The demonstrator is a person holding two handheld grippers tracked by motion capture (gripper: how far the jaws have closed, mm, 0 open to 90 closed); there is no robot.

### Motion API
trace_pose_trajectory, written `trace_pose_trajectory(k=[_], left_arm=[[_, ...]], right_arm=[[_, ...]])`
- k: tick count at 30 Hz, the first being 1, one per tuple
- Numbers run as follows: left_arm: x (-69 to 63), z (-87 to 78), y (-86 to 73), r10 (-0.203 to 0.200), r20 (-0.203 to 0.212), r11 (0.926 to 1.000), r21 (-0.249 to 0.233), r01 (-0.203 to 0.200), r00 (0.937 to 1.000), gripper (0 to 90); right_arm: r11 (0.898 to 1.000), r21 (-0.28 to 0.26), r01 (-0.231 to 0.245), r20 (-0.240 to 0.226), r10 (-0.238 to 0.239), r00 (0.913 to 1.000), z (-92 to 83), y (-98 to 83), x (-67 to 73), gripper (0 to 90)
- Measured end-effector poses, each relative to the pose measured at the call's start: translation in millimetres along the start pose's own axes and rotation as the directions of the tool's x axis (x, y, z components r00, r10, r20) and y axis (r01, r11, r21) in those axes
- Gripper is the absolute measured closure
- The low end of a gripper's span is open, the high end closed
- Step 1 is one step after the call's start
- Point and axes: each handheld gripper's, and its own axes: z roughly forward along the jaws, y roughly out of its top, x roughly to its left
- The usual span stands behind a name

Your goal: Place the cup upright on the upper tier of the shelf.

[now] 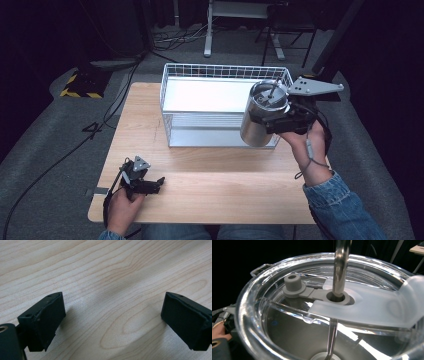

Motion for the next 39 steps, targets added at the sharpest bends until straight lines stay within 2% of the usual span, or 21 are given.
trace_pose_trajectory(k=[1, 7, 9, 12, 17, 18, 29, 30, 39], left_arm=[[0.0, 0.0, 0.0, 0.0, 0.0, 1.0, 0.0, 0.0, 1.0, 5.9], [0.0, 0.0, 0.0, 0.0, 0.001, 1.0, 0.0, 0.0, 1.0, 5.9], [0.0, 0.0, 0.0, 0.0, 0.0, 1.0, 0.0, 0.0, 1.0, 5.9], [0.0, 0.0, 0.0, 0.0, 0.0, 1.0, 0.0, 0.0, 1.0, 5.9], [-0.3, 0.1, -0.1, -0.004, 0.0, 1.0, -0.001, 0.004, 1.0, 5.9], [-0.2, 0.1, 0.0, -0.003, 0.0, 1.0, -0.002, 0.003, 1.0, 5.9], [-0.2, 0.1, -0.1, -0.002, 0.0, 1.0, -0.002, 0.002, 1.0, 5.9], [-0.1, 0.0, 0.0, -0.002, 0.001, 1.0, 0.0, 0.002, 1.0, 5.9], [-0.1, -0.1, 0.1, -0.002, 0.001, 1.0, 0.001, 0.002, 1.0, 5.9]], right_arm=[[1.0, 0.0, 0.0, 0.0, 0.0, 1.0, 0.0, 0.0, 0.0, 3.6], [1.0, -0.001, 0.01, 0.01, -0.01, 0.9999, 14.8, 27.8, -4.4, 3.6], [1.0, 0.0, 0.01, 0.013, -0.01, 0.9999, 16.6, 30.4, -4.8, 3.6], [1.0, 0.002, 0.011, 0.027, -0.011, 0.9996, 29.0, 43.4, -10.2, 3.6], [1.0, 0.0, -0.002, 0.033, 0.002, 0.9994, 40.5, 53.1, -16.9, 3.6], [1.0, 0.003, 0.006, 0.049, -0.006, 0.9988, 46.2, 57.0, -19.1, 3.6], [1.0, 0.006, -0.016, 0.083, 0.015, 0.9964, 73.7, 69.5, -34.5, 3.6], [1.0, 0.004, -0.01, 0.096, 0.01, 0.9954, 80.1, 70.4, -37.3, 3.6], [0.998, 0.005, -0.064, 0.113, 0.063, 0.9915, 107.1, 65.6, -50.4, 3.7]])
